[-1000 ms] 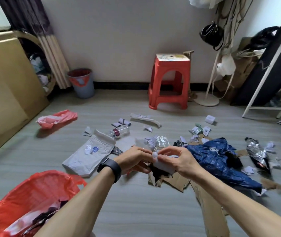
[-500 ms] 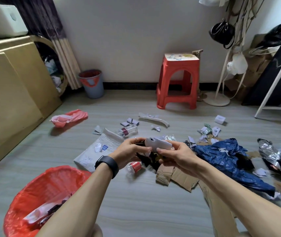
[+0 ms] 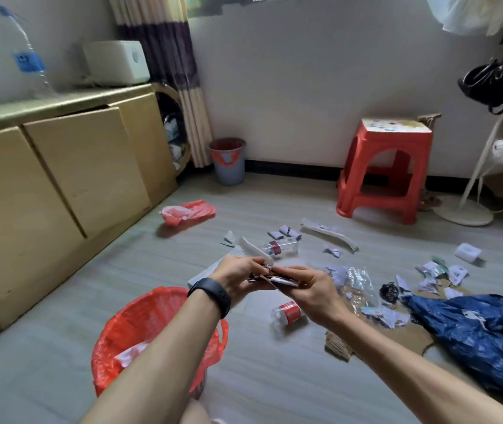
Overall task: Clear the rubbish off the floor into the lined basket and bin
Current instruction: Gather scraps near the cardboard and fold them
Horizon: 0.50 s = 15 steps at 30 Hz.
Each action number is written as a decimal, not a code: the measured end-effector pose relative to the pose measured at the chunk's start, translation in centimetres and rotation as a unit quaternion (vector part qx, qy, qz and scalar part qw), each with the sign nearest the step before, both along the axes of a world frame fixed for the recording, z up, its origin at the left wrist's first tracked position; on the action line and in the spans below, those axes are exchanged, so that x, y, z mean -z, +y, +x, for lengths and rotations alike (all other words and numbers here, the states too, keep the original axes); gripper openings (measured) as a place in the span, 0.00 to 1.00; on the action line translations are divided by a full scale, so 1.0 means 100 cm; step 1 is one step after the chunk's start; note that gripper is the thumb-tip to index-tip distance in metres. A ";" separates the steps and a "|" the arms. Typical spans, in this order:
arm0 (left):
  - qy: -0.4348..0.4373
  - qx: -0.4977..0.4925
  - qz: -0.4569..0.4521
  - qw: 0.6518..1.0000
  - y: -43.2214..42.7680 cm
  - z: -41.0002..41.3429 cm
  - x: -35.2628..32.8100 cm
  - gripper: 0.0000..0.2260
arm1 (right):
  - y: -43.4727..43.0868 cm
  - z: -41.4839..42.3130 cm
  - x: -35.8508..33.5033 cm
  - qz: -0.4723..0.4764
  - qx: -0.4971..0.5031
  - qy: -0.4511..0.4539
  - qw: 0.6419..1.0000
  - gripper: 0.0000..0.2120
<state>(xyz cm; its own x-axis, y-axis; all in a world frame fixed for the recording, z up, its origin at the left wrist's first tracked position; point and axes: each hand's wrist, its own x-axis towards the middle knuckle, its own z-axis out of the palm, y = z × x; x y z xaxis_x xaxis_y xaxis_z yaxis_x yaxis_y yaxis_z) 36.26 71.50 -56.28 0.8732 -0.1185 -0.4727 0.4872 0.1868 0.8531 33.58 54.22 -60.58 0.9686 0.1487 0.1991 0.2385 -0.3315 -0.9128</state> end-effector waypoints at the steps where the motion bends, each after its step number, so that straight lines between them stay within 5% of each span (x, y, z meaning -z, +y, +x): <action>1: -0.008 -0.026 0.018 0.999 0.005 0.002 0.000 0.11 | 0.005 0.002 -0.002 0.015 -0.012 0.026 0.999 0.19; 6: -0.055 -0.088 0.159 0.982 0.064 0.012 0.017 0.16 | 0.045 0.022 0.007 0.013 -0.101 0.133 0.986 0.18; 10: -0.117 -0.107 0.449 0.879 0.143 0.002 0.042 0.13 | 0.079 0.029 0.031 -0.143 -0.146 0.114 0.972 0.18; 15: -0.103 -0.146 0.535 0.826 0.217 -0.010 0.080 0.13 | 0.126 0.044 0.076 -0.280 -0.203 0.092 0.934 0.18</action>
